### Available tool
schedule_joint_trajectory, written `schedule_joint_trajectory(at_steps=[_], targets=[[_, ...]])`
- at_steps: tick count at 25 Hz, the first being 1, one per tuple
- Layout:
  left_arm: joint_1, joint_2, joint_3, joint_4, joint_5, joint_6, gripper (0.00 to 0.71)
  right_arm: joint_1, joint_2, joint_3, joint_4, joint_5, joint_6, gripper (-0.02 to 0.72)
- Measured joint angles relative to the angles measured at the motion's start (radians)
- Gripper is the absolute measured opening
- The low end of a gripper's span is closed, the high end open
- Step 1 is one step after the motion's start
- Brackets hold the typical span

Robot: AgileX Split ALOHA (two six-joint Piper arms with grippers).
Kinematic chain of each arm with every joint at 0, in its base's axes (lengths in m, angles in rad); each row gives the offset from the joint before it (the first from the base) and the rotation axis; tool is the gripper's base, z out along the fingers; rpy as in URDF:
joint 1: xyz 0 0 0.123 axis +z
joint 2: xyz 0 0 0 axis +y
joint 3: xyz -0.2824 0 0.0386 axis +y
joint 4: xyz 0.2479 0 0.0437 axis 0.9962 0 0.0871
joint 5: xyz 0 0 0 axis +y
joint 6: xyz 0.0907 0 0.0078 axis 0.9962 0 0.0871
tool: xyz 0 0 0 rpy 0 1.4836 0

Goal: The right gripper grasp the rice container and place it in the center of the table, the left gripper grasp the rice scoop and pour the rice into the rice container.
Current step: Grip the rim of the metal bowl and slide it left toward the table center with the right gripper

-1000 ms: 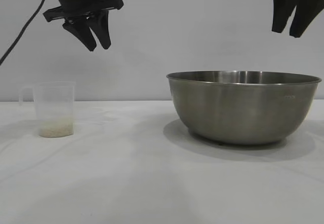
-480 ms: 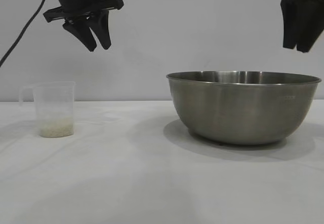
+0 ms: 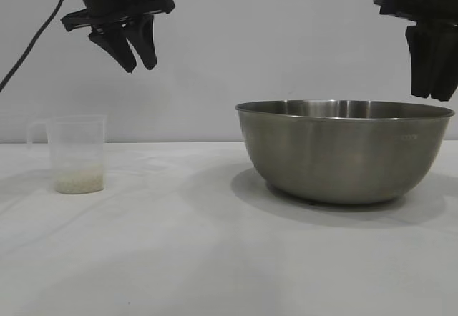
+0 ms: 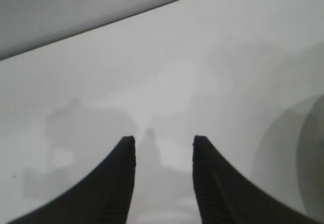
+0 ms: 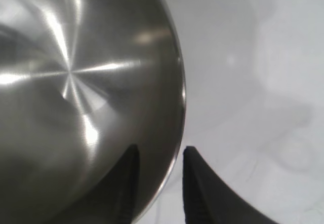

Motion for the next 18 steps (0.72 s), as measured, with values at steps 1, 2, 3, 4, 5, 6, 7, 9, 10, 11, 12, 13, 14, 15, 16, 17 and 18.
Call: schedule_joint_trajectory(at_steps=[1, 2, 3, 4, 5, 6, 7, 9, 10, 11, 12, 13, 14, 15, 16, 17, 18], targets=[[0.000, 0.000, 0.000, 0.000, 0.000, 0.000, 0.267, 0.000, 0.008, 0.000, -0.003, -0.010, 0.000, 0.228], [0.000, 0.000, 0.000, 0.000, 0.000, 0.000, 0.267, 0.000, 0.014, 0.000, -0.003, -0.022, 0.000, 0.228], [0.000, 0.000, 0.000, 0.000, 0.000, 0.000, 0.267, 0.000, 0.019, 0.000, -0.005, -0.033, 0.001, 0.228], [0.000, 0.000, 0.000, 0.000, 0.000, -0.001, 0.267, 0.000, 0.027, 0.000, -0.004, -0.041, 0.001, 0.228], [0.000, 0.000, 0.000, 0.000, 0.000, -0.003, 0.267, 0.000, 0.037, 0.000, -0.004, -0.048, 0.001, 0.228], [0.000, 0.000, 0.000, 0.000, 0.000, -0.003, 0.267, 0.000, 0.046, 0.000, -0.004, -0.050, 0.001, 0.228], [0.000, 0.000, 0.000, 0.000, 0.000, -0.003, 0.267, 0.000, 0.058, 0.000, -0.004, -0.050, 0.001, 0.228], [0.000, 0.000, 0.000, 0.000, 0.000, -0.003, 0.267, 0.003, 0.081, 0.000, 0.003, -0.043, 0.001, 0.084], [0.000, 0.000, 0.000, 0.000, 0.000, -0.003, 0.267, 0.009, 0.087, 0.000, 0.005, -0.036, 0.001, 0.050], [0.000, 0.000, 0.000, 0.000, 0.000, -0.003, 0.267, 0.018, 0.090, 0.000, 0.007, -0.029, 0.001, 0.000], [0.000, 0.000, 0.000, 0.002, 0.000, -0.003, 0.267, 0.032, 0.090, 0.000, 0.013, -0.027, 0.001, 0.000], [0.000, 0.000, 0.000, 0.002, 0.000, -0.003, 0.267, 0.051, 0.090, 0.000, 0.020, -0.025, -0.001, 0.000], [0.000, 0.000, 0.000, 0.002, 0.000, -0.003, 0.267, 0.075, 0.090, 0.000, 0.025, -0.018, -0.004, 0.000], [0.000, 0.000, 0.000, 0.002, 0.000, -0.003, 0.267, 0.097, 0.090, 0.000, 0.026, -0.012, -0.005, 0.000], [0.000, 0.000, 0.000, 0.002, 0.000, -0.003, 0.267, 0.122, 0.090, 0.000, 0.027, -0.005, -0.007, 0.000], [0.000, 0.000, 0.000, 0.002, 0.000, -0.003, 0.267, 0.155, 0.090, 0.000, 0.028, 0.002, -0.008, 0.000], [0.000, 0.000, 0.000, 0.002, 0.000, -0.003, 0.267, 0.177, 0.090, 0.000, 0.028, 0.009, -0.008, 0.000]])
